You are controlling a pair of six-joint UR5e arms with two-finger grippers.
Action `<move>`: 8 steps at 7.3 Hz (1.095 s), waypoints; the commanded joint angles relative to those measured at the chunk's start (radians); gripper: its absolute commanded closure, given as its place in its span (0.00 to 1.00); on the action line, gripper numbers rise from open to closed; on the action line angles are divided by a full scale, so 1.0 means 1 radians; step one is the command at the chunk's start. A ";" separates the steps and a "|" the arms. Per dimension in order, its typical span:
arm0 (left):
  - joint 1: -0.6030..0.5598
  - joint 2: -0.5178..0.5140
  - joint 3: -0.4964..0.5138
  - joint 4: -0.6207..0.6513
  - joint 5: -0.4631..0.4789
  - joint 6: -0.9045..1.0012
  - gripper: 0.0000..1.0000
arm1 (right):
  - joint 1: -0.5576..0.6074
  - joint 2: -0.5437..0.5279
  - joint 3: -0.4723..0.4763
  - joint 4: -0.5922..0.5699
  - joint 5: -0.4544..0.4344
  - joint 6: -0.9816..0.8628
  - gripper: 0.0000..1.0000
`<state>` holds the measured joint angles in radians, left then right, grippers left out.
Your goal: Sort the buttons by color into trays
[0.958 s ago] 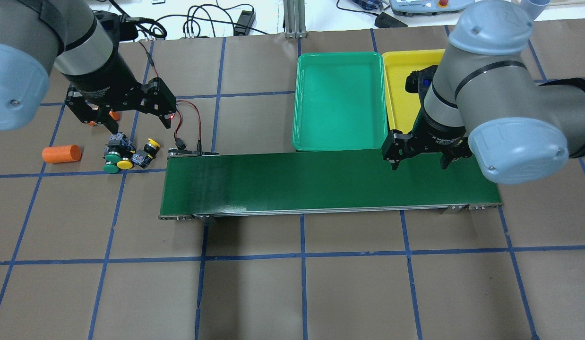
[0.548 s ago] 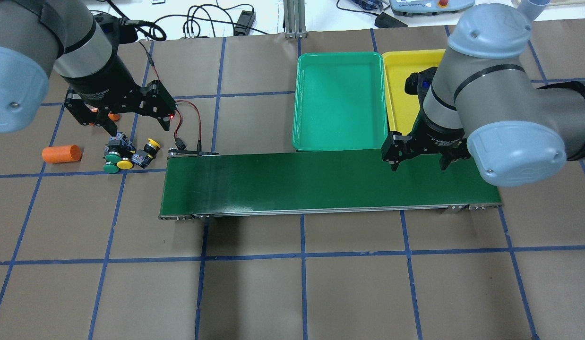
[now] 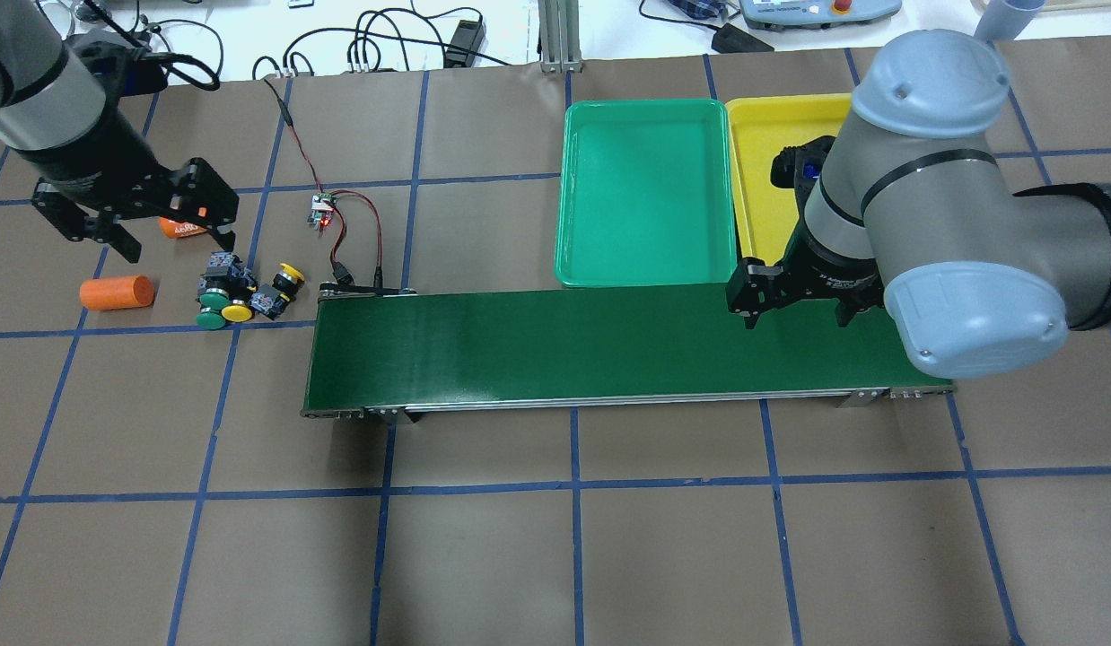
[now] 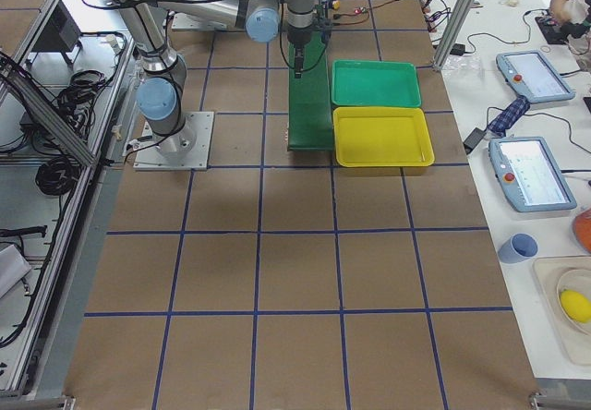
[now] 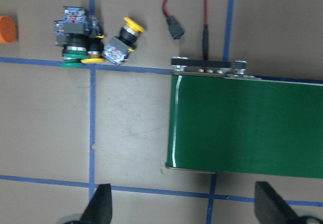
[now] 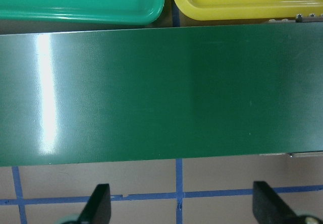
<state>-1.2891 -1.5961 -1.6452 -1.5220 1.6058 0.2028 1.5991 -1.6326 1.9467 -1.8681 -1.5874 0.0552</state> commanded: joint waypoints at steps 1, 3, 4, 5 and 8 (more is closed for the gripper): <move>0.129 -0.050 -0.001 0.095 0.006 0.209 0.00 | 0.002 -0.001 0.005 -0.005 0.001 0.000 0.00; 0.239 -0.120 -0.013 0.198 0.000 0.233 0.00 | 0.002 -0.001 0.006 -0.005 0.003 0.000 0.00; 0.279 -0.164 -0.018 0.245 -0.003 0.298 0.00 | 0.002 -0.003 0.006 -0.005 0.003 0.000 0.00; 0.286 -0.217 -0.018 0.316 0.000 0.373 0.00 | 0.002 -0.003 0.006 -0.005 0.003 0.000 0.00; 0.297 -0.359 -0.002 0.457 0.000 0.558 0.00 | 0.002 -0.003 0.006 -0.005 0.003 0.000 0.00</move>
<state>-0.9981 -1.8972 -1.6581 -1.1091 1.6060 0.6889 1.6015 -1.6348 1.9528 -1.8730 -1.5846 0.0552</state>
